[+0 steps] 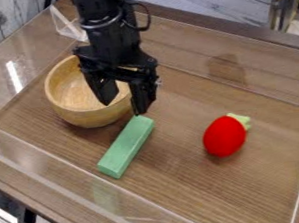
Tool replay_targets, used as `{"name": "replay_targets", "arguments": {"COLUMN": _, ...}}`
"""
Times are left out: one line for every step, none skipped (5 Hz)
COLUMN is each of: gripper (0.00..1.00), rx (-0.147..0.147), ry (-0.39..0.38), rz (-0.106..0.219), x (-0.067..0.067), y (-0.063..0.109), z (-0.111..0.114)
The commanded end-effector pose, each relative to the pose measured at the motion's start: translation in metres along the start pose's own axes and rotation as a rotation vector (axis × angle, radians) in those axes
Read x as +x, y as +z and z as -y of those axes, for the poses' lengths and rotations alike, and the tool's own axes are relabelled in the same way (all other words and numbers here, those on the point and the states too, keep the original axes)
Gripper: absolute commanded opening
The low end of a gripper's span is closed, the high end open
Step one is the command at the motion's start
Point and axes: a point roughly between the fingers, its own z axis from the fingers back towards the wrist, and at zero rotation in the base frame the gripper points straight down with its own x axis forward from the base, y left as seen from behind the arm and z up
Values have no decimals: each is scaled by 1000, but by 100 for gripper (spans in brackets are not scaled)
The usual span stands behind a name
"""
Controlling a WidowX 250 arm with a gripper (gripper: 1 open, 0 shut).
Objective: Move the red fruit to the right
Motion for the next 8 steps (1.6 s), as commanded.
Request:
{"name": "replay_targets", "arguments": {"gripper": 100, "rx": 12, "ry": -6, "rz": -7, "x": 0, "y": -5, "z": 0}}
{"name": "replay_targets", "arguments": {"gripper": 100, "rx": 19, "ry": -5, "rz": -19, "x": -2, "y": -11, "z": -1}}
{"name": "replay_targets", "arguments": {"gripper": 100, "rx": 26, "ry": -3, "rz": -30, "x": -3, "y": -17, "z": -1}}
{"name": "replay_targets", "arguments": {"gripper": 100, "rx": 34, "ry": 1, "rz": -35, "x": -4, "y": -21, "z": -1}}
{"name": "replay_targets", "arguments": {"gripper": 100, "rx": 37, "ry": 5, "rz": -56, "x": -6, "y": -28, "z": -1}}
{"name": "replay_targets", "arguments": {"gripper": 100, "rx": 39, "ry": 9, "rz": -77, "x": -8, "y": -34, "z": 0}}
{"name": "replay_targets", "arguments": {"gripper": 100, "rx": 38, "ry": 7, "rz": -84, "x": -8, "y": -37, "z": 4}}
{"name": "replay_targets", "arguments": {"gripper": 100, "rx": 41, "ry": 11, "rz": -105, "x": -10, "y": -43, "z": 5}}
